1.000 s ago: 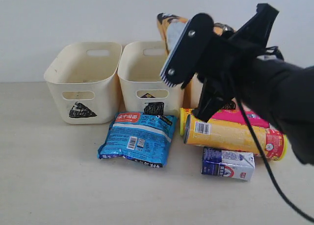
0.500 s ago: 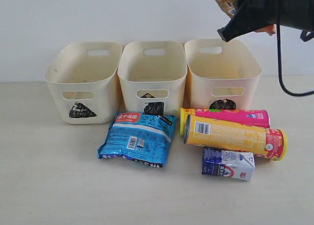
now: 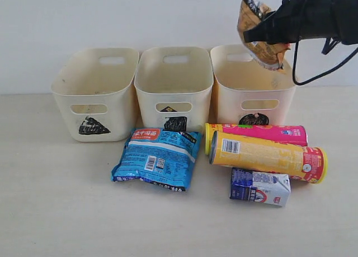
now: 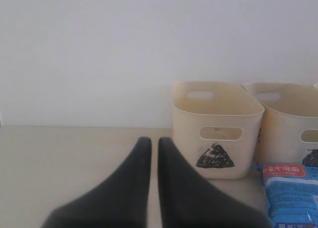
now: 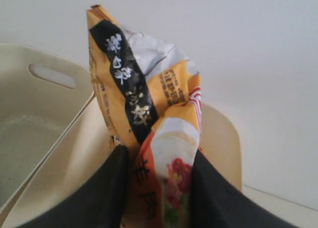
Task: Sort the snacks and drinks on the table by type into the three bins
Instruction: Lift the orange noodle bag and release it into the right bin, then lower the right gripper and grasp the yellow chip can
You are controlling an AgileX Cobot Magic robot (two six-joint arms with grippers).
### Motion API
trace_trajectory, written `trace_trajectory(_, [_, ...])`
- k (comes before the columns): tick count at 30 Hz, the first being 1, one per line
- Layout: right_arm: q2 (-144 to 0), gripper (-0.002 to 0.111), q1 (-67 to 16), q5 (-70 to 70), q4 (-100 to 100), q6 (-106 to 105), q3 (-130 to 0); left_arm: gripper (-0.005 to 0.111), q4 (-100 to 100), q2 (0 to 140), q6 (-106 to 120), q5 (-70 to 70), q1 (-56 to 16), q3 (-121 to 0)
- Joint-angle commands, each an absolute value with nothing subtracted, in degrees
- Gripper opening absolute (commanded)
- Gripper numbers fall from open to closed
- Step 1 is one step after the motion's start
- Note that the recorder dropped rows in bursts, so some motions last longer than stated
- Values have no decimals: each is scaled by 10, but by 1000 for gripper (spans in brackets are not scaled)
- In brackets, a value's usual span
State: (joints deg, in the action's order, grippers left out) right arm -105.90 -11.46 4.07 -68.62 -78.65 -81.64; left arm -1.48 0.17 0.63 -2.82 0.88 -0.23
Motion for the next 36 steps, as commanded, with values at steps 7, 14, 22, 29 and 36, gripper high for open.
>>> trace_trajectory(7, [-1131, 0, -109, 54, -699, -754, -860, 4, -22, 0, 5, -22, 11, 0])
trace_trajectory(14, [-1161, 0, -109, 48, -702, -735, -860, 4, -22, 0, 5, -22, 11, 0])
trace_trajectory(22, [-1167, 44, -109, 53, -702, -734, -860, 4, -22, 0, 5, -22, 11, 0])
trace_trajectory(29, [-1111, 57, -109, 83, -698, -735, -860, 4, -22, 0, 5, -22, 11, 0])
trace_trajectory(36, [-1051, 0, -109, 124, -694, -734, -795, 4, -22, 0, 5, -22, 11, 0])
